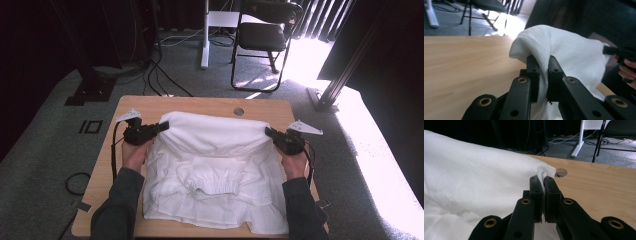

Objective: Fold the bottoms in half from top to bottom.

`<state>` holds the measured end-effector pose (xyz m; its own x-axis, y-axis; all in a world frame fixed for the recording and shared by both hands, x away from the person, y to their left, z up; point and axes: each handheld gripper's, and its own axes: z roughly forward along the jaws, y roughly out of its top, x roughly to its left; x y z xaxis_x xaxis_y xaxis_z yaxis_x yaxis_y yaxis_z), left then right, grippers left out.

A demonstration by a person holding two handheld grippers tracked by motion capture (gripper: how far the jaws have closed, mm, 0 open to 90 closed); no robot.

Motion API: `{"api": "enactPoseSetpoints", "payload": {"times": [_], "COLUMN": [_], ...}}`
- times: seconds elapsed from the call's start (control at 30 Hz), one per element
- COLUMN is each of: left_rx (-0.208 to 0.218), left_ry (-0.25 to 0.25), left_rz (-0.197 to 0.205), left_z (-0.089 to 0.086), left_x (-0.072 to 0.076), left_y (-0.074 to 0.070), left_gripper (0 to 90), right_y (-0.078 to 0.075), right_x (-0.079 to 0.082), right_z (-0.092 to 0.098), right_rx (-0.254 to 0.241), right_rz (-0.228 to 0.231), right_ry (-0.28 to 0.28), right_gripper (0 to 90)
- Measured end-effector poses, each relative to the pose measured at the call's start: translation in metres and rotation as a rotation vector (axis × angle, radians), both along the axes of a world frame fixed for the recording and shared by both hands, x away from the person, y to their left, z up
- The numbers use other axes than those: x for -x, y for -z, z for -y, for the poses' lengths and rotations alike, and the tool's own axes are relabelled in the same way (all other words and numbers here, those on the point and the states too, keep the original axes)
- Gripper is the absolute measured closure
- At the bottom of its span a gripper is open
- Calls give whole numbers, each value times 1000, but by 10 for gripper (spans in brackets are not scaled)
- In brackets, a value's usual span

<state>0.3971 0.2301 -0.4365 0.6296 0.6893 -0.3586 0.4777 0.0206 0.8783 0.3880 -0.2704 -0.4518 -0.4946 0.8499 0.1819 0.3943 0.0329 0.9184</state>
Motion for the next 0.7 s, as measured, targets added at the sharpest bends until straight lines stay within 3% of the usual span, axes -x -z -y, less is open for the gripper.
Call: {"api": "enactPoseSetpoints", "payload": {"times": [0.03,0.07,0.1,0.13,0.17,0.23,0.27,0.3,0.33,0.37,0.4,0.47,0.57,0.7], "left_rx": [7,9,5,5,1,-18,-18,-13,-39,-37,-37,-60,-55,-84], "left_ry": [10,15,28,28,40,42,42,59,60,69,69,74,71,93], "left_rz": [1,0,12,12,17,39,39,42,48,39,39,21,-17,-77], "left_z": [-1,-2,-3,-3,-4,-5,-5,-4,-3,-4,-4,-6,-9,-7], "left_x": [10,16,33,33,41,56,56,70,79,91,91,106,123,146], "left_y": [2,2,2,2,1,-1,-1,-1,1,6,6,15,29,54], "left_gripper": [846,846,844,843,841,839,839,839,838,835,833,830,823,806], "right_y": [4,4,6,6,7,6,6,6,5,9,9,16,36,53], "right_x": [17,17,31,31,47,55,55,62,76,91,91,103,129,147], "right_z": [2,2,4,4,6,8,8,9,9,8,8,7,6,4], "right_rx": [-12,-12,-17,-17,-13,-8,-8,-10,10,19,19,33,28,37], "right_rz": [4,4,15,15,22,31,31,37,53,57,57,54,20,-22], "right_ry": [-12,-12,-21,-21,-32,-37,-37,-48,-51,-57,-57,-60,-82,-75], "right_gripper": [875,875,875,875,876,875,875,875,875,875,875,875,874,872]}}
